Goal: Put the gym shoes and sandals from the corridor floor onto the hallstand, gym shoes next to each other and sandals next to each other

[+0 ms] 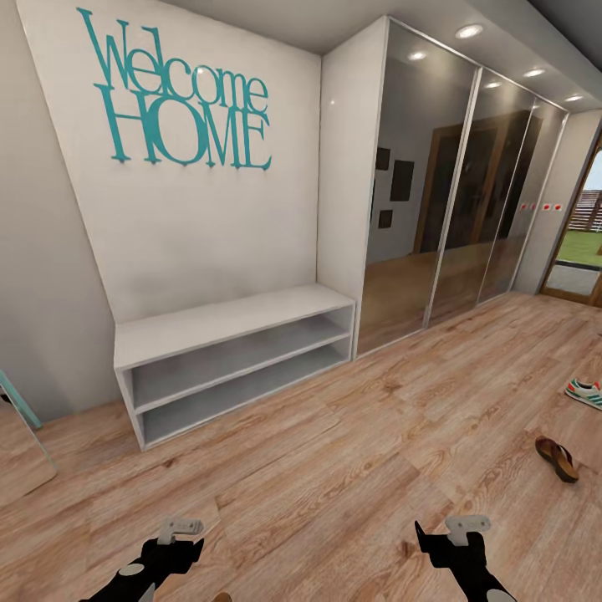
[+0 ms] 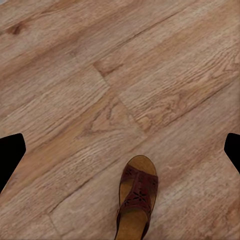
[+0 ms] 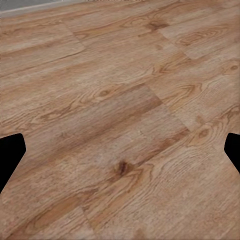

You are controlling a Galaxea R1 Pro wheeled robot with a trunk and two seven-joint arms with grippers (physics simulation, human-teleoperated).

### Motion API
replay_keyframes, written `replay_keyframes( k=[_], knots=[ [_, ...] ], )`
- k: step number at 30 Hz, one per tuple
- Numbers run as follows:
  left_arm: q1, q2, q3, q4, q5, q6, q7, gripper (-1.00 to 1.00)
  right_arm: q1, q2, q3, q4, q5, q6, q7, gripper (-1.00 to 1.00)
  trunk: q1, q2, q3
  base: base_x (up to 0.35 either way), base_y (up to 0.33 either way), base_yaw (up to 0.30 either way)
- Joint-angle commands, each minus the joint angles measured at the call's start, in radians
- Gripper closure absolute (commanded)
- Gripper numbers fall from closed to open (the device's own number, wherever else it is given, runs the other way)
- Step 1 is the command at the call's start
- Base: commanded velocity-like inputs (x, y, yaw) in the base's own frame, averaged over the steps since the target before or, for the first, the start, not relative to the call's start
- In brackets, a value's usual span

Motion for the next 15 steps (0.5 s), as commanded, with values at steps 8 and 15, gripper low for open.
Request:
replay_keyframes(
  k=[8,15],
  knots=[
    [-0.001,0.001,0.001,0.001,-0.001,-0.004,-0.002,-1.00,0.000,0.000,0.000,-0.001,-0.001,-0.003,-0.001,-1.00,0.000,0.000,-0.001,-0.076,0.053,0.000],
    [-0.001,0.002,0.002,0.002,-0.001,-0.004,-0.002,-1.00,0.000,0.000,0.000,-0.001,-0.001,-0.002,0.000,-1.00,0.000,0.000,-0.002,-0.220,0.153,0.000]
  ],
)
